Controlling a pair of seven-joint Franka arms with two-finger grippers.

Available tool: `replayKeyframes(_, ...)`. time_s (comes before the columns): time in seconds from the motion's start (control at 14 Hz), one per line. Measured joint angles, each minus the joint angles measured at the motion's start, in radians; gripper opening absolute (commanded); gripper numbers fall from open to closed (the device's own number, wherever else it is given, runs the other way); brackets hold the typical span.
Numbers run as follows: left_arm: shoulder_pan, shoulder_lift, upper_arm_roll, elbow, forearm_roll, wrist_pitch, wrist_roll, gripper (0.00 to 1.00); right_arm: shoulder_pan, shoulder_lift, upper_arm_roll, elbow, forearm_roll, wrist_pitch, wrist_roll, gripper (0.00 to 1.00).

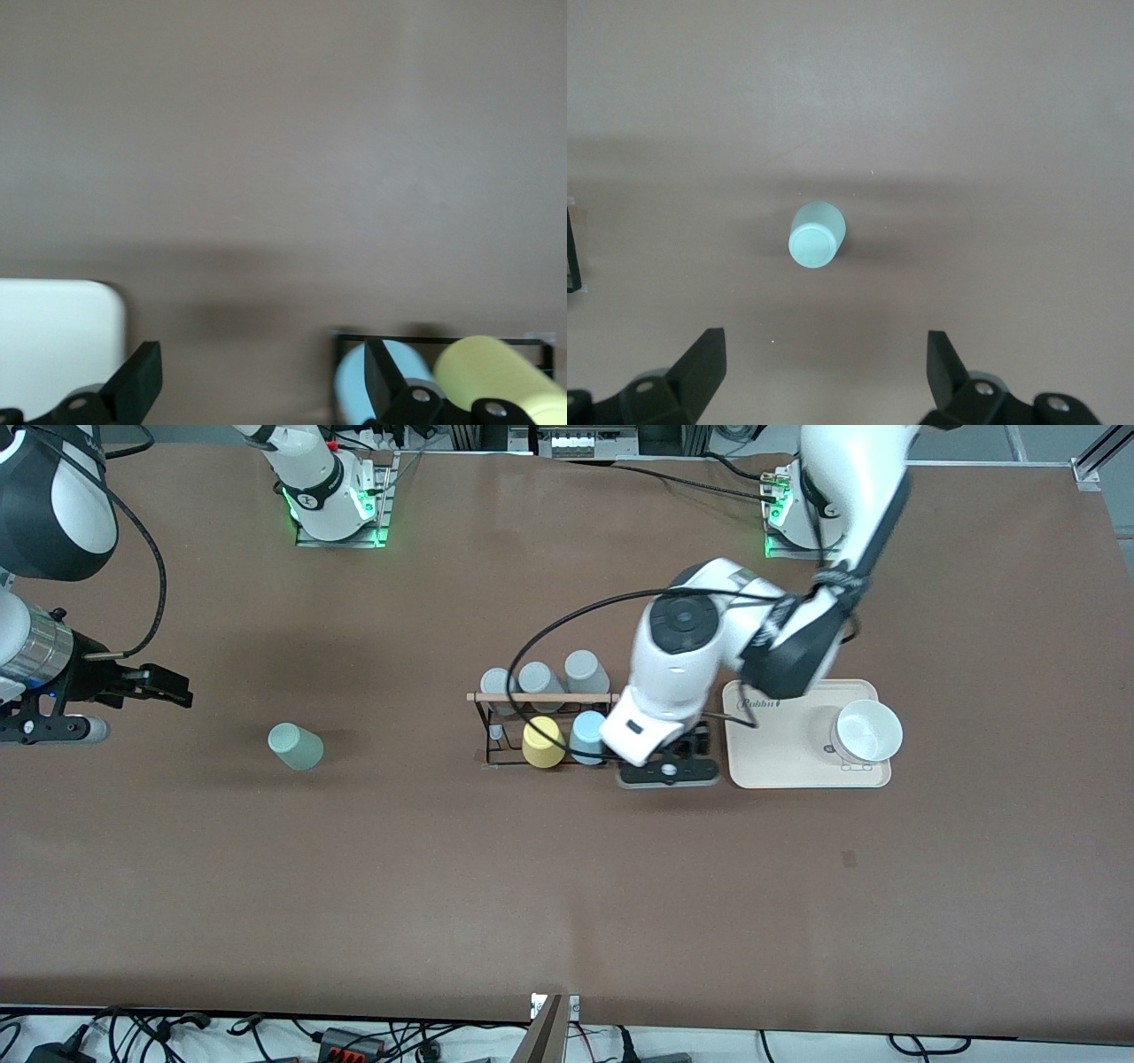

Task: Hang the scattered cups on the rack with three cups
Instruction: 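Reach the right gripper to the pale green cup while the left gripper withdraws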

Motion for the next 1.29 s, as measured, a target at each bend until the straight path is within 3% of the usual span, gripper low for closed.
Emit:
replayKeyframes(0.36, 0.093, -0.158, -0.002, 0.001, 0.0, -0.167, 0.188, 1.0, 0.012, 0.074, 0.002, -0.007, 0.0, 0.062, 0.0, 1.0)
replayKeyframes(0.72, 0.197, -0.21, -0.004, 0.03, -0.003, -0.345, 0.403, 1.0, 0.013, 0.192, 0.002, -0.031, 0.0, 0.149, 0.048, 1.0)
replayKeyframes(1.0, 0.328, -0.247, 0.003, 0.067, -0.168, -0.515, 0.6, 1.0, 0.018, 0.213, 0.002, -0.149, 0.0, 0.285, 0.065, 1.0)
replayKeyframes(1.15, 0.342, -0.311, 0.049, 0.032, -0.218, -0.53, 0.62, 1.0, 0.021, 0.213, 0.002, -0.198, 0.0, 0.332, 0.074, 1.0)
replayKeyframes(1.29, 0.312, -0.392, 0.139, -0.048, -0.304, -0.49, 0.614, 1.0, 0.029, 0.214, 0.003, -0.22, 0.0, 0.343, 0.104, 1.0)
